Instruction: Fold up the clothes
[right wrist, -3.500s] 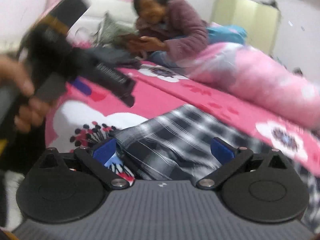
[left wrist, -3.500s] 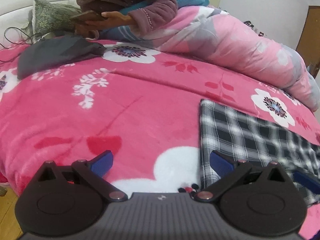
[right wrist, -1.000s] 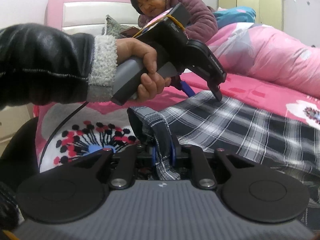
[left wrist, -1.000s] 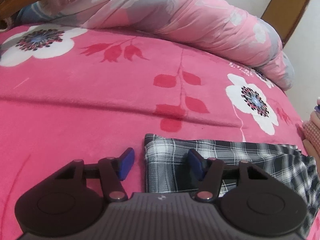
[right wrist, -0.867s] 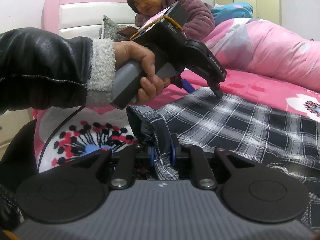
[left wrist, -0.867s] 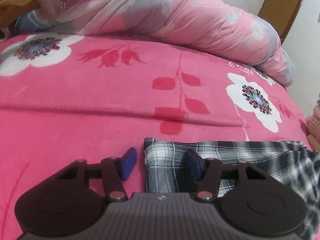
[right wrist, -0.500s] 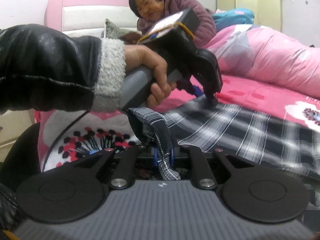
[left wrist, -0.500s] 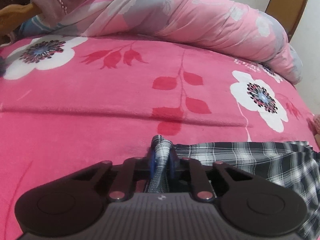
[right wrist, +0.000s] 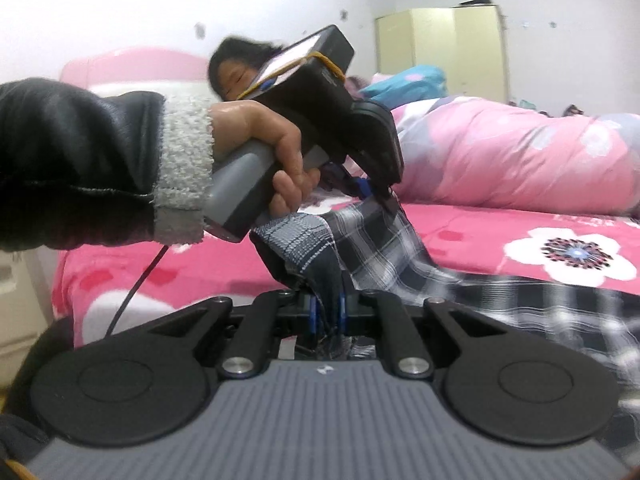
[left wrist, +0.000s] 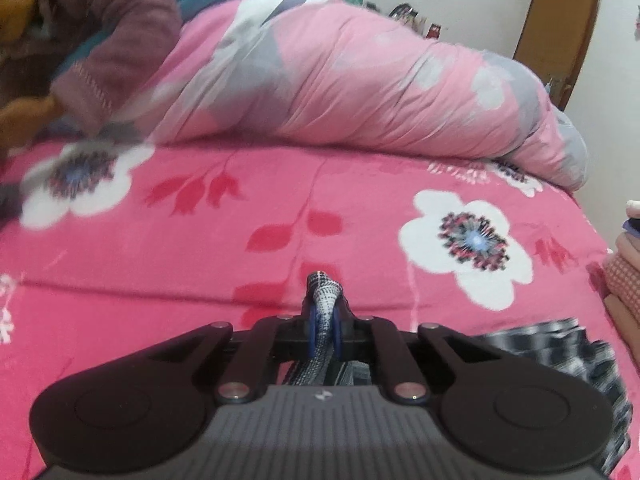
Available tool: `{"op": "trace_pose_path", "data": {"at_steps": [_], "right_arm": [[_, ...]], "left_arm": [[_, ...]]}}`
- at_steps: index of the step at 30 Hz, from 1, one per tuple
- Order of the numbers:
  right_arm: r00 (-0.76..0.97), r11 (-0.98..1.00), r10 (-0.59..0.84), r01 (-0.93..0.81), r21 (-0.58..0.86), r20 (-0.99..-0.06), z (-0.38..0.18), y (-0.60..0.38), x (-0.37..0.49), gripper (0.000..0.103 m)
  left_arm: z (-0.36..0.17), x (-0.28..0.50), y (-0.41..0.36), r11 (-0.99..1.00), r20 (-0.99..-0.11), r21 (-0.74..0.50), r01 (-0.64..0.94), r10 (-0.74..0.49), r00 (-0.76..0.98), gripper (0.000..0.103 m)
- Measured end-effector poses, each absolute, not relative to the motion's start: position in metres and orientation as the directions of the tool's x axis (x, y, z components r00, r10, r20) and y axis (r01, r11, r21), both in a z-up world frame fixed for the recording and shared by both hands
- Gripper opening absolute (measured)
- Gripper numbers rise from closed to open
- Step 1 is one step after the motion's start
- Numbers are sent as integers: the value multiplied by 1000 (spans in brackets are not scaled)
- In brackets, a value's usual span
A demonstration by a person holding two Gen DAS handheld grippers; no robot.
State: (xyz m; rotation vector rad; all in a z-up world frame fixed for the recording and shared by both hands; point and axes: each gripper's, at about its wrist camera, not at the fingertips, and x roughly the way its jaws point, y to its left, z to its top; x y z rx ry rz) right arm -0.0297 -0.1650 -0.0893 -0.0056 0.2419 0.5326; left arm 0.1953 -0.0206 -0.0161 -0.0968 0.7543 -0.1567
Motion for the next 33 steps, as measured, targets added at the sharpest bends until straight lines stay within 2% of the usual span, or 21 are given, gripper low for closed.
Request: {"op": "trace_pose_path", "data": {"at_steps": [7, 16, 24, 33], "right_arm": [[876, 887, 459, -443, 128, -150, -82, -215, -40, 7], [945, 916, 321, -292, 276, -65, -88, -297, -57, 7], [976, 886, 219, -192, 422, -16, -111, -361, -63, 7], [988, 802, 154, -118, 586, -12, -139, -418, -74, 7]], "left_arm": [[12, 185, -98, 985, -632, -61, 163, -164, 757, 8], [24, 169, -219, 954, -612, 63, 293, -195, 767, 8], [8, 166, -316, 917, -642, 127, 378, -215, 736, 8], [-23, 163, -390, 874, -684, 196, 445, -203, 701, 9]]}}
